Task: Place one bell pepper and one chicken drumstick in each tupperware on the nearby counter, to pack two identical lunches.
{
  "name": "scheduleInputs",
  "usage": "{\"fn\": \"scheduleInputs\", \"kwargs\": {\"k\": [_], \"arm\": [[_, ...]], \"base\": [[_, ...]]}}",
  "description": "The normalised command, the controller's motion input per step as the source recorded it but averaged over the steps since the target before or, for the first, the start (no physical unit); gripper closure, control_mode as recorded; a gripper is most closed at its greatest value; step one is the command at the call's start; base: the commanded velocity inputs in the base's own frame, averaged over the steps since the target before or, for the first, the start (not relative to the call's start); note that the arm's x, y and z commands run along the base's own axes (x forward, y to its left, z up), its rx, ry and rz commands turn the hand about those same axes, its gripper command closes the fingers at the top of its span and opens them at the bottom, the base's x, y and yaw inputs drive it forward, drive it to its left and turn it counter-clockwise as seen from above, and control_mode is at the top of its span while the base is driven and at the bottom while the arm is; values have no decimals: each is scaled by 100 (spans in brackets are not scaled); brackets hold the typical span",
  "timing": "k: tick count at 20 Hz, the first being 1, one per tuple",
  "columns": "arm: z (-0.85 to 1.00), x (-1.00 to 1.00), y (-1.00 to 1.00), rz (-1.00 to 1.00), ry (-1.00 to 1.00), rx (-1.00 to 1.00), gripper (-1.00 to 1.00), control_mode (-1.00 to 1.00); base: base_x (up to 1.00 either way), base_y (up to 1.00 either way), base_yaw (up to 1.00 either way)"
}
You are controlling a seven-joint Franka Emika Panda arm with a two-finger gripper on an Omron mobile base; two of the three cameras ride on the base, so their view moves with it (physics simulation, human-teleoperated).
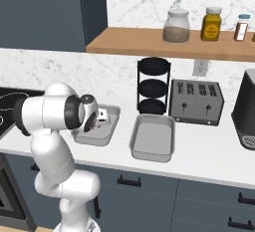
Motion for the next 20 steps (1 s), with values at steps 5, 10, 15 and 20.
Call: {"fn": "scheduleInputs", "kwargs": {"k": [5, 10, 15, 20], "arm": [[-7, -2, 4, 0, -1, 0, -100, -100], [31, -16, 5, 0, -4, 0, -100, -100], [72, -52, 2, 0, -8, 0, -100, -100], [100, -86, 0, -1, -2, 0, -100, -100]], "base": [[0, 0, 0], [0, 0, 0], [0, 0, 0], [0, 0, 0]]}}
